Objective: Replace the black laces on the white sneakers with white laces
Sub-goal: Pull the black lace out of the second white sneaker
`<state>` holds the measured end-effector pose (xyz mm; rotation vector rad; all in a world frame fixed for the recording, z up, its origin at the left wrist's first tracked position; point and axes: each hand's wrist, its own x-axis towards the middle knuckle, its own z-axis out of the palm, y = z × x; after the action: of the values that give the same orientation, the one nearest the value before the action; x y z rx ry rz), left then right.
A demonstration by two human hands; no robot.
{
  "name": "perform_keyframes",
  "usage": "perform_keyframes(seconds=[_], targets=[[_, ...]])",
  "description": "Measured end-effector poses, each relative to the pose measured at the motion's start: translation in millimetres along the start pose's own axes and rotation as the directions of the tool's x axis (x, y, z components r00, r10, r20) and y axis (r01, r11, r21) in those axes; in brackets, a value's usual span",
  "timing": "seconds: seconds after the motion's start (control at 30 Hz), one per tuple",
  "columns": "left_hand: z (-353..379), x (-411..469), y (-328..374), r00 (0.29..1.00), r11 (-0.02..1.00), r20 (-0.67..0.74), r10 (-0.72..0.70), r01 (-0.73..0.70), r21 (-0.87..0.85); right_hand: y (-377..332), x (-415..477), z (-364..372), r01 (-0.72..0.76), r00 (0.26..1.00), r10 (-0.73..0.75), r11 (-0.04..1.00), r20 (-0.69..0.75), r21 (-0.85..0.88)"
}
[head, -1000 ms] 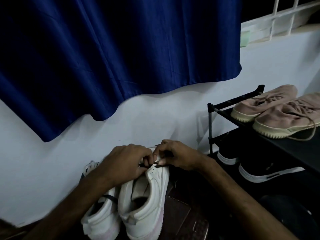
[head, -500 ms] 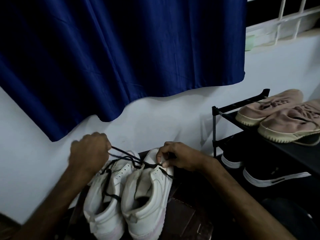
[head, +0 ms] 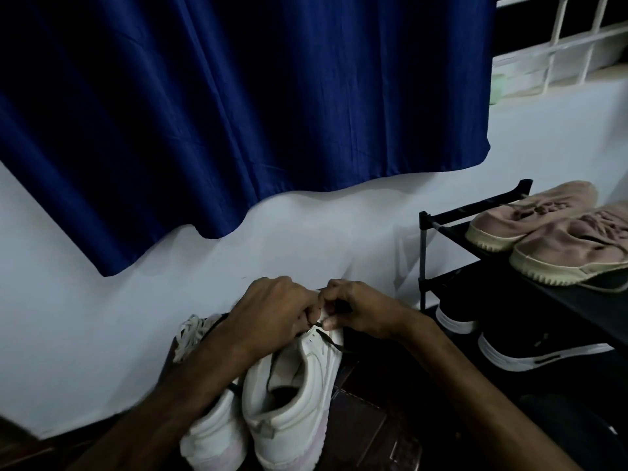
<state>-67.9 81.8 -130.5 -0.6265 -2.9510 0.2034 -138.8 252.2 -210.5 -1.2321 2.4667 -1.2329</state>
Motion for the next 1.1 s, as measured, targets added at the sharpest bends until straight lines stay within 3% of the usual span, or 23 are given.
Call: perform_keyframes(seconds=[0.13, 0.2, 0.27, 0.3, 0.37, 0.43, 0.53, 0.6, 0.73, 0.9, 1.1], targets=[[-5, -3, 3, 0.996, 0.984, -0.081, 0.037, -0.022, 0.179, 1, 0, -1, 0.005, 1.000, -0.005, 1.000, 0.002, 0.004], [-10, -7, -15, 0.982, 0.962, -0.188, -0.018, 0.068, 0.264, 0, 1, -1, 0.004, 1.000, -0.004, 1.000, 0.009, 0.006], [-17, -12, -49, 0.912, 0.940, -0.362, -0.191, 0.276, 0.199, -1, 2, -1, 0.005, 1.000, -0.005, 1.000, 0.012, 0.012], [-20, -17, -63, 0.870, 0.919, -0.381, -0.312, 0.378, 0.109, -1, 2, -1, 0.008, 1.000, -0.008, 1.000, 0.013, 0.009], [-15, -22, -76, 0.840, 0.856, -0.217, -0.498, 0.516, 0.037, 2, 1, -1, 0.013, 1.000, -0.013, 1.000, 0.014, 0.003], [-4, -24, -69, 0.893, 0.887, -0.080, -0.443, 0.449, 0.110, 3, 1, 0, 0.018, 1.000, -0.018, 1.000, 0.019, 0.006], [-7, -23, -39, 0.971, 0.970, -0.146, -0.189, 0.162, -0.179, 3, 3, 0, 0.019, 1.000, -0.020, 1.000, 0.019, 0.022], [-12, -16, -17, 0.995, 0.970, -0.069, -0.073, 0.054, -0.235, 4, 3, 0, 0.016, 1.000, -0.016, 1.000, 0.003, 0.027], [-2, -7, 3, 1.000, 0.994, 0.000, -0.020, 0.020, -0.110, 5, 1, 2, 0.008, 1.000, -0.008, 1.000, -0.006, 0.023], [-3, -10, 2, 1.000, 0.997, 0.005, -0.025, 0.025, -0.079, 2, 3, 1, 0.010, 1.000, -0.009, 1.000, -0.011, 0.005], [-1, -3, 9, 0.999, 0.984, -0.017, -0.041, 0.044, 0.175, 2, 2, 2, 0.019, 1.000, -0.019, 1.000, -0.012, 0.012]])
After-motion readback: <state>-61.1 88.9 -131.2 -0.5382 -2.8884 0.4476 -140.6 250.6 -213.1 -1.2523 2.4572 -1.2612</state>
